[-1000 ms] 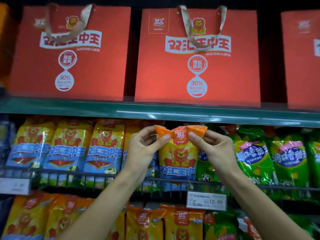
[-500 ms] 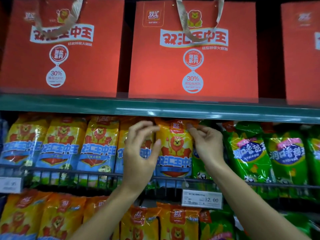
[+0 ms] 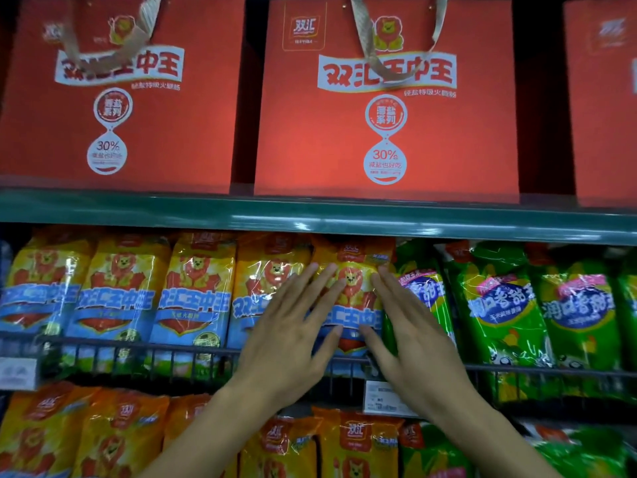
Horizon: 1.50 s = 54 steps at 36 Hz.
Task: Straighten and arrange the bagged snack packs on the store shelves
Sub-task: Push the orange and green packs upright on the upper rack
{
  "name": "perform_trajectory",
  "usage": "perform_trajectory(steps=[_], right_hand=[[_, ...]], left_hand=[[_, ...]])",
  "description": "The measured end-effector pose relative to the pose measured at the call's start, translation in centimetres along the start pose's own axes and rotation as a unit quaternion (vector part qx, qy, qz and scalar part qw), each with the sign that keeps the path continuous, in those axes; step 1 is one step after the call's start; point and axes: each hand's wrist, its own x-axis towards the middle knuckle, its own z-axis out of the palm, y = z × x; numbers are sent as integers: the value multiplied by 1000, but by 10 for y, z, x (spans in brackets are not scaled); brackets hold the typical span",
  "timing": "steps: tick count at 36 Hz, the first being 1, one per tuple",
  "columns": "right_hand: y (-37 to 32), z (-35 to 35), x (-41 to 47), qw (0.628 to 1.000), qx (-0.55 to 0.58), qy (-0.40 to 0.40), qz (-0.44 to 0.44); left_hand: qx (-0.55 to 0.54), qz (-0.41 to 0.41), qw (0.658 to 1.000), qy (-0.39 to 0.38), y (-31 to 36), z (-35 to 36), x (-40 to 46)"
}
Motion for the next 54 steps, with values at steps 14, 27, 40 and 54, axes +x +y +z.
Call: perform_trajectory(steps=[14, 27, 40, 54], right_hand=[[28, -18, 12, 991, -107, -79, -10], [54, -27, 2, 988, -148, -48, 13], [47, -24, 2, 988, -146, -47, 7], [-4, -30, -8, 999, 10, -31, 16]], left_hand=[[46, 65, 996, -41, 5, -5, 9], [20, 4, 989, -149, 38, -11, 23], [-43, 13, 980, -192, 21, -26, 20], [-152, -67, 985, 36, 5, -20, -18]])
